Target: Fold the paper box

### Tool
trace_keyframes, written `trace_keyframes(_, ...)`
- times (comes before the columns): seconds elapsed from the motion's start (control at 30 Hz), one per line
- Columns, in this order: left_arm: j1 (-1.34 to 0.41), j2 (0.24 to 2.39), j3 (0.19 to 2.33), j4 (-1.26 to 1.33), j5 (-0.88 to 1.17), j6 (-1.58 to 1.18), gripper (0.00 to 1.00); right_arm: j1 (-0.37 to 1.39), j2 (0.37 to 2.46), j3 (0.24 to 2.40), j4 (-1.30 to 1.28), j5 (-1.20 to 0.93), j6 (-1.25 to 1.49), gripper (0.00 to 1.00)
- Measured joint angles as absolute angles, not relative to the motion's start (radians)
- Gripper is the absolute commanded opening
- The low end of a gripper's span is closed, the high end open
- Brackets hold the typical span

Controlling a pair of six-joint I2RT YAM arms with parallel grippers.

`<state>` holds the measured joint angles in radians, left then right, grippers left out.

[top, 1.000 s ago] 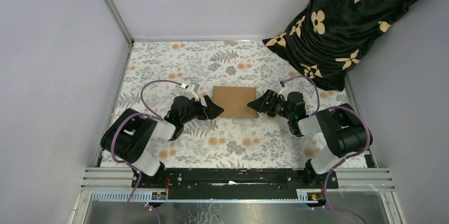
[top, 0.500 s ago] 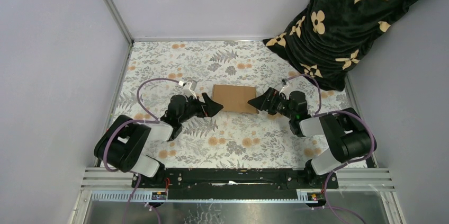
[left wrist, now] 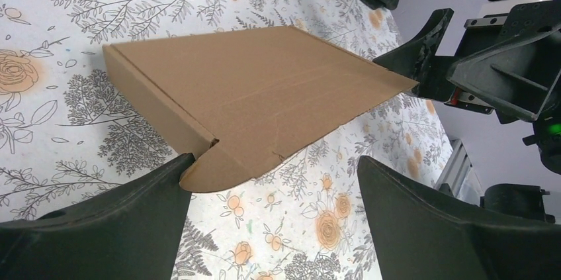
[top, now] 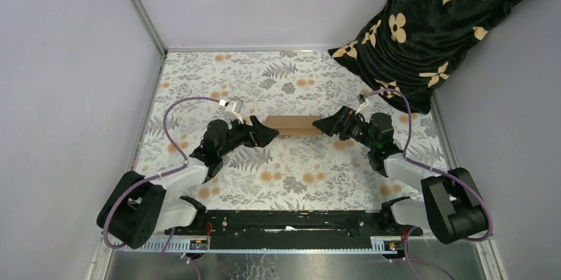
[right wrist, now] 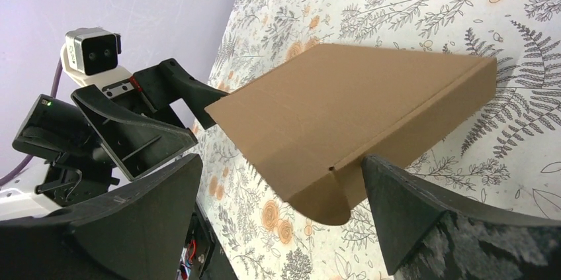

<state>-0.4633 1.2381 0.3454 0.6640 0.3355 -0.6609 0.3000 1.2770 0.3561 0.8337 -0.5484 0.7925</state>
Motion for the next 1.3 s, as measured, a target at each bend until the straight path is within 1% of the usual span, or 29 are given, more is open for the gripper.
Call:
trace_keyframes(0.33,-0.52,1.077,0.352,0.492,0.299,-0.661,0.99,0.3,1.095,0.356,0.69,-0.549,0.794,1.0)
trace_keyframes(0.67,-0.55,1.052,0.361,0.413,0.239,-0.656,0.98,0.3,1.108,0.338,0.618,-0.536,0.761,1.0)
trace_keyframes(0.8,-0.55,1.095,0.347,0.427,0.233,-0.655,0.98,0.3,1.179,0.301,0.629,-0.532,0.752,1.0)
trace_keyframes(1.03,-0.55,1.265,0.297,0.508,0.233,-0.658,0.98,0.3,1.271,0.276,0.66,-0.524,0.737,1.0)
trace_keyframes(1.3,-0.549,1.335,0.289,0.61,0.243,-0.662,0.99,0.3,1.323,0.276,0.731,-0.524,0.731,1.0)
